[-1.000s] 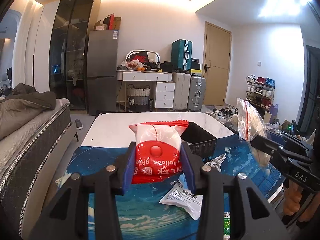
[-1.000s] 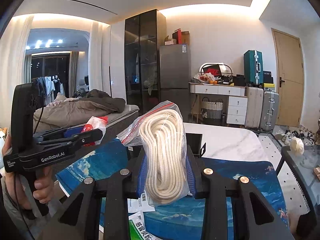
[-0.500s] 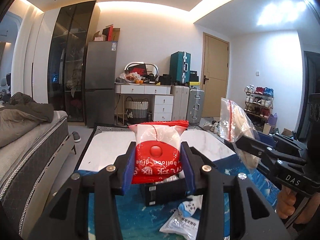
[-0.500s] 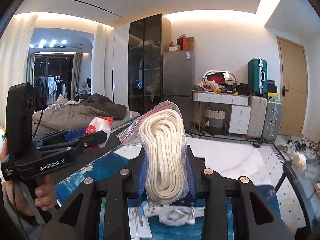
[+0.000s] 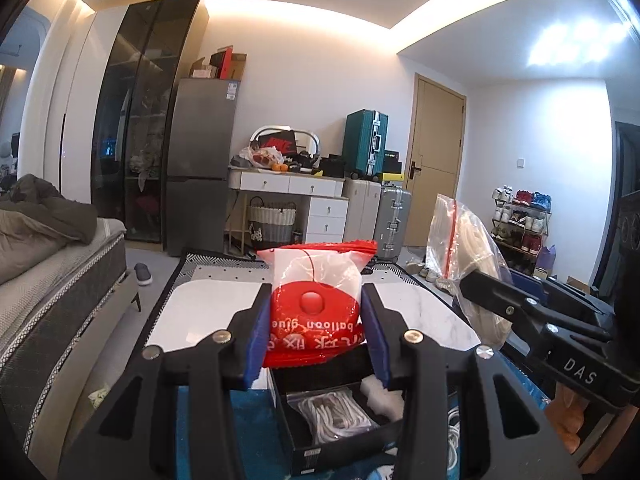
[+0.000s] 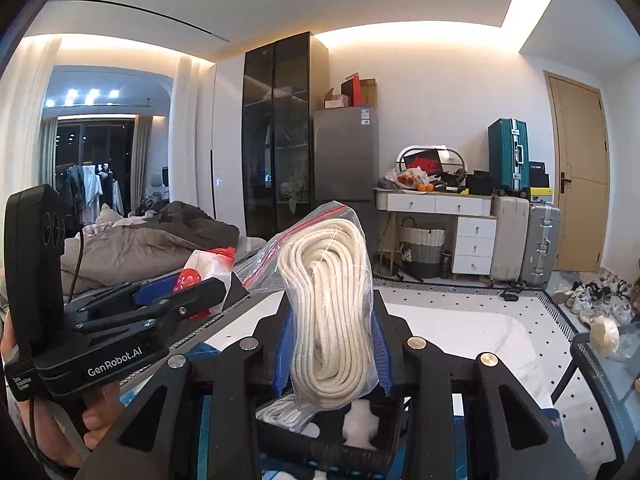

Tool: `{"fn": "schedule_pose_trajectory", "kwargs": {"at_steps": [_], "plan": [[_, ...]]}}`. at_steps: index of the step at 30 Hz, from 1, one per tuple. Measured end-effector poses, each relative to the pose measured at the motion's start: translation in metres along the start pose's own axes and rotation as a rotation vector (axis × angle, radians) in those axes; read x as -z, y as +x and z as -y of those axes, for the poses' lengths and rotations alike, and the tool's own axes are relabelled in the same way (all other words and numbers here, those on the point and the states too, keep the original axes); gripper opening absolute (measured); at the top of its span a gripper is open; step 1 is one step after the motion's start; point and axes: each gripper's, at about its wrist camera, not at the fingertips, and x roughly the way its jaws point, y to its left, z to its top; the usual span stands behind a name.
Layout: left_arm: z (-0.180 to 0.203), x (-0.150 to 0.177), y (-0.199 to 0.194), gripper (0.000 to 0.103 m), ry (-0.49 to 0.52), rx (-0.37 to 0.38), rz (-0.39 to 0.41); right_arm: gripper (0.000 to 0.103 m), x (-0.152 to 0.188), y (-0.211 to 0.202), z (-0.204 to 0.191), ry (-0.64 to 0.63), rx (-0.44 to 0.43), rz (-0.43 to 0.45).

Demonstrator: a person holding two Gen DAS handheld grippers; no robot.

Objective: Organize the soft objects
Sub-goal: 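Lower the red bag into the box with the left tool while the right tool releases the cord bag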

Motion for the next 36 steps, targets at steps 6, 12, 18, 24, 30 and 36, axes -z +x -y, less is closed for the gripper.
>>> {"fn": "schedule_pose_trajectory", "kwargs": {"at_steps": [6, 12, 18, 24, 30, 36], "plan": [[-0.002, 0.003, 0.02, 0.042, -0.017, -0.001, -0.038, 0.034, -0.001, 0.036, 0.013, 0.023, 0.019, -0.048], [-0.002, 0.004, 0.032, 0.042, -0.032, 0.014, -0.072, 0.034, 0.007, 0.054, 0.023, 0.038, 0.021, -0.08], [0.006, 0.005, 0.05, 0.042, -0.037, 0.024, -0.155, 0.034, 0.012, 0.072, 0.025, 0.046, 0.011, -0.142], [0.009, 0.005, 0.07, 0.042, -0.057, 0.056, -0.228, 0.034, 0.018, 0.105, 0.029, 0.068, -0.007, -0.274], [0.014, 0.01, 0.088, 0.042, -0.052, 0.065, -0.308, 0.034, 0.032, 0.129, 0.042, 0.113, -0.022, -0.374], [0.017, 0.022, 0.1, 0.042, -0.045, 0.077, -0.39, 0.034, 0.048, 0.151, 0.051, 0.128, -0.027, -0.47]]}}
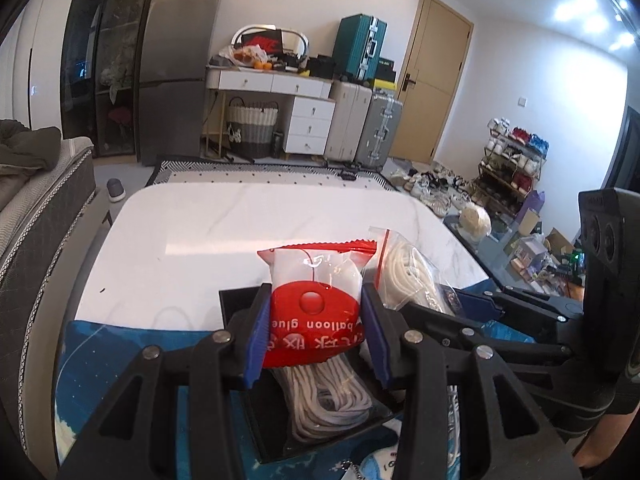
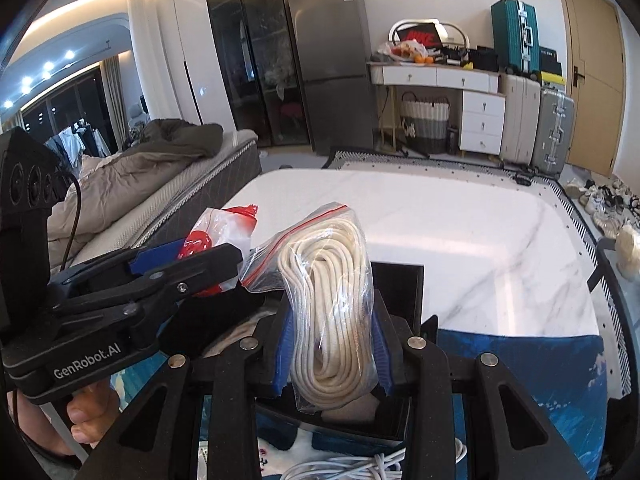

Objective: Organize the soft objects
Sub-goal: 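Lower the red bag into the box with the left tool while the right tool releases the cord bag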

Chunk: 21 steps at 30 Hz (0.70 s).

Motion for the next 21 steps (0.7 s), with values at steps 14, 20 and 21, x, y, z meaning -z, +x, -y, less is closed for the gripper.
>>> {"fn": "schedule_pose_trajectory", "kwargs": {"at_steps": [14, 20, 21], "plan": [[0.002, 0.007, 0.03, 0.043, -0.003, -0.013, -0.127, 0.034, 0.021, 0.03, 0.001, -0.025, 0.021, -0.13], [-0.004, 0.01, 0.02, 0.063, -0.027, -0.014, -0.098, 0.042, 0.024, 0.028, -0.001, -0.029, 0.02, -0.13], [-0.004, 0.009, 0.016, 0.063, -0.028, -0.013, -0.093, 0.043, 0.025, 0.026, -0.004, -0.024, 0.012, -0.127]]}}
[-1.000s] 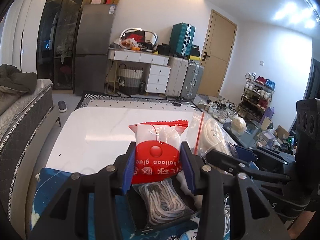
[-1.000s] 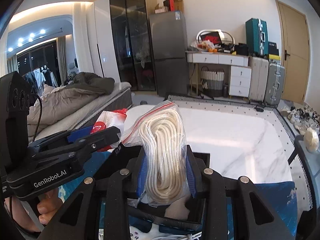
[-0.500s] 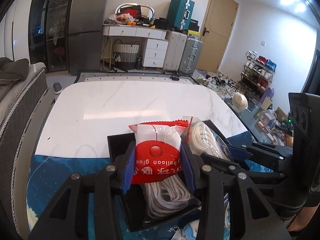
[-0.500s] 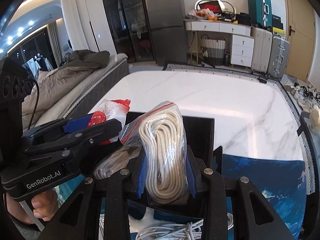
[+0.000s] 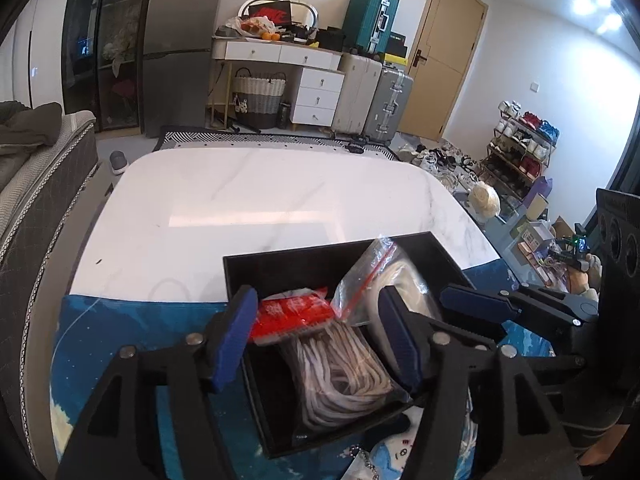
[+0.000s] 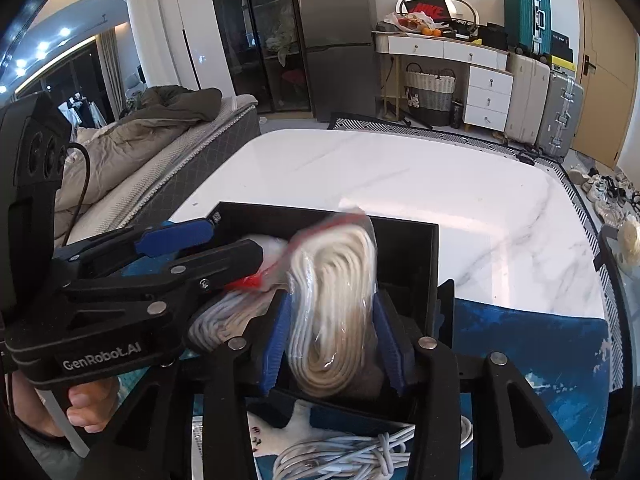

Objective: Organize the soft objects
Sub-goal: 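Lower the red bag into the box with the left tool while the right tool releases the cord bag, then move both open tools back over the table toward the green medicine packet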

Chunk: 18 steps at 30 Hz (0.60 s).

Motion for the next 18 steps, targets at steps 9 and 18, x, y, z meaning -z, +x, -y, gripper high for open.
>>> {"fn": "schedule_pose_trajectory", "kwargs": {"at_steps": [9, 18], "plan": [[-0.002, 0.018, -0.066, 0.086, 0.018, -0.017, 0.067, 0.05, 0.012, -0.058, -0.009, -0.028, -0.021, 0.068], [0.0, 0.091, -0.085, 0.086, 0.007, -0.02, -0.028, 0.05, 0.075, -0.103, -0.008, -0.067, -0.036, 0.023]]}}
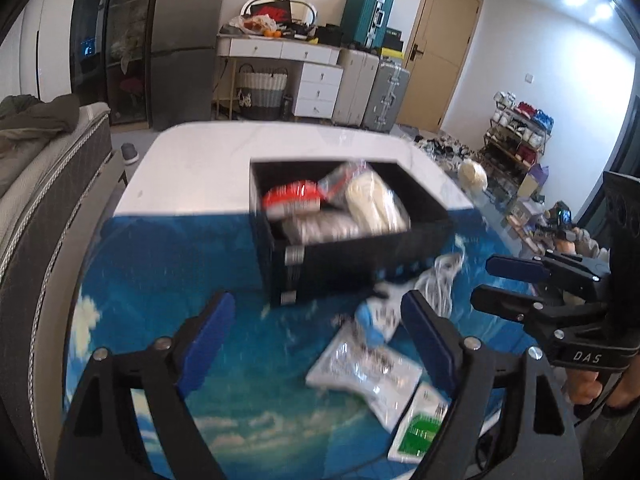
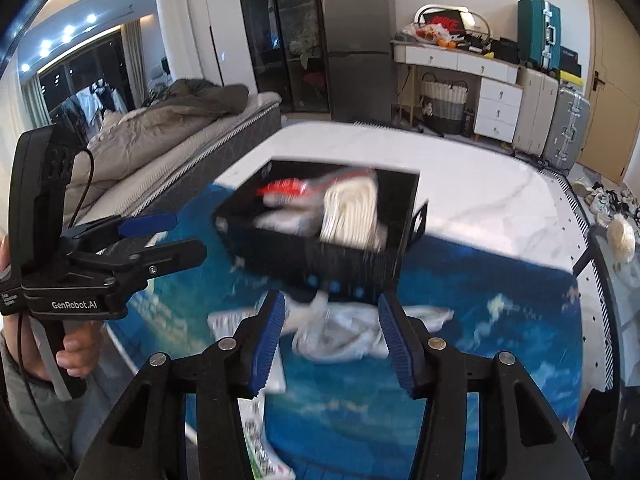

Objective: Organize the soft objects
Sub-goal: 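Move both open tools back over the table toward the green medicine packet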

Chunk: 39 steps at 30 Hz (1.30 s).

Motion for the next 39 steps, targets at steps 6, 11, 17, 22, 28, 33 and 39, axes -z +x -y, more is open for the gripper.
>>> {"fn": "schedule_pose_trajectory", "kwargs": {"at_steps": [6, 11, 17, 22, 28, 33, 39], "plan": [[0.006, 0.057, -0.005, 0.086, -0.018, -0.007, -0.109, 0.05, 0.058, -0.004, -0.027, -0.023, -0.089, -0.107], [0.008, 0.076, -0.012, 0.086, -0.034, -0.012, -0.123, 0.053, 0.098, -0.008, -0.052, -0.045, -0.134, -0.166], [0.0, 0.072, -0.017, 0.086, -0.055, -0.02, -0.108, 0.07, 0.127, -0.002, -0.076, -0.143, -0.069, -0.203], [0.012, 0.061, -0.012, 0.086, -0.033, -0.005, -0.108, 0.065, 0.125, 0.005, -0.066, -0.143, -0.009, -0.187], [0.041, 0.048, 0.003, 0.086, 0.017, 0.022, -0.113, 0.061, 0.119, 0.003, -0.019, -0.042, 0.083, -0.165], [0.055, 0.042, 0.025, 0.086, 0.024, 0.024, -0.14, 0.061, 0.116, -0.001, 0.005, 0.01, 0.122, -0.151], [0.056, 0.048, 0.045, 0.085, 0.023, -0.026, -0.174, 0.061, 0.112, -0.001, 0.015, 0.029, 0.114, -0.136]]}}
